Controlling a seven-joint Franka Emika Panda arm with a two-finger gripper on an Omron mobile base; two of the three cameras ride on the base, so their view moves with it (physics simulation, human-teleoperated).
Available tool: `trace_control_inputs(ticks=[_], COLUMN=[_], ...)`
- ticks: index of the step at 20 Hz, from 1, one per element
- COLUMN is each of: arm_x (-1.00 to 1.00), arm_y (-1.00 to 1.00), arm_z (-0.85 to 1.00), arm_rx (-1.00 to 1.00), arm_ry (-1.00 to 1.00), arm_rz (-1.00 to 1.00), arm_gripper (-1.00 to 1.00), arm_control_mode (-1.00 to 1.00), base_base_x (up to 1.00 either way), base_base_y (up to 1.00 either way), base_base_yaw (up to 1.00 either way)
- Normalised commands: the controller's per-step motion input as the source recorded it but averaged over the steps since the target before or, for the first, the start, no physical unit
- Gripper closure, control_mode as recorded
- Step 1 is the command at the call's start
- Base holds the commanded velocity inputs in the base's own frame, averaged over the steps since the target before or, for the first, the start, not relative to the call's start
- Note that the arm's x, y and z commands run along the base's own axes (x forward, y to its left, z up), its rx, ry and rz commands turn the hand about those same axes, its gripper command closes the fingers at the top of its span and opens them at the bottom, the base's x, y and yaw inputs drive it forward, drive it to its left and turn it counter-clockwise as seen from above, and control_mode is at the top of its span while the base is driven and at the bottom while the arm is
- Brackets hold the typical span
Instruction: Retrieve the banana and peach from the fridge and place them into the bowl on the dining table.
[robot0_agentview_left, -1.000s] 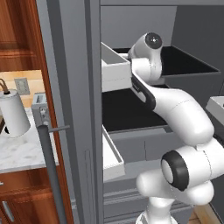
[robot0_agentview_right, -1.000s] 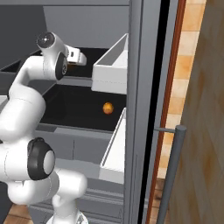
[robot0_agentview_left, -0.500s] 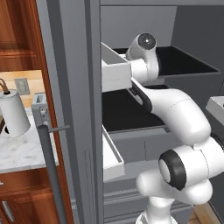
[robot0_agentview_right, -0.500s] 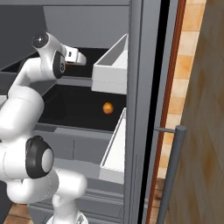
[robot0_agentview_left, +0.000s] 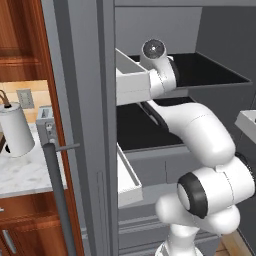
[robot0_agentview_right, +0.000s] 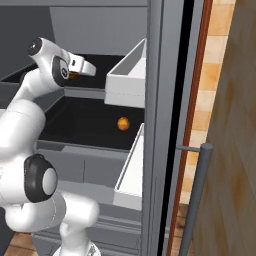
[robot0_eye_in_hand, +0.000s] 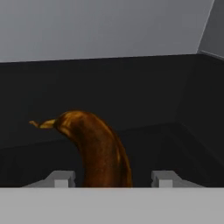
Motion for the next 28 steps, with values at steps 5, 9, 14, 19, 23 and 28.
trace_control_inputs(ticks=[5, 9, 14, 19, 23, 28], arm_x=[-0.01, -0.41, -0.94, -1.0, -0.96, -0.8], arm_y=[-0.04, -0.08, -0.2, -0.32, -0.18, -0.06], arm_z=[-0.29, -0.14, 0.0, -0.06, -0.01, 0.0], arm_rx=[0.0, 0.03, 0.06, 0.09, 0.06, 0.03], arm_ry=[0.0, 0.0, 0.0, 0.01, 0.03, 0.06], arm_rz=[-0.04, 0.0, 0.12, 0.23, 0.21, 0.16], arm_gripper=[1.0, 1.0, 1.0, 1.0, 1.0, 1.0], arm_control_mode=[-1.0, -1.0, -1.0, -1.0, -1.0, -1.0], base_base_x=[0.0, 0.0, 0.0, 0.0, 0.0, 0.0], base_base_y=[0.0, 0.0, 0.0, 0.0, 0.0, 0.0], base_base_yaw=[0.0, 0.0, 0.0, 0.0, 0.0, 0.0])
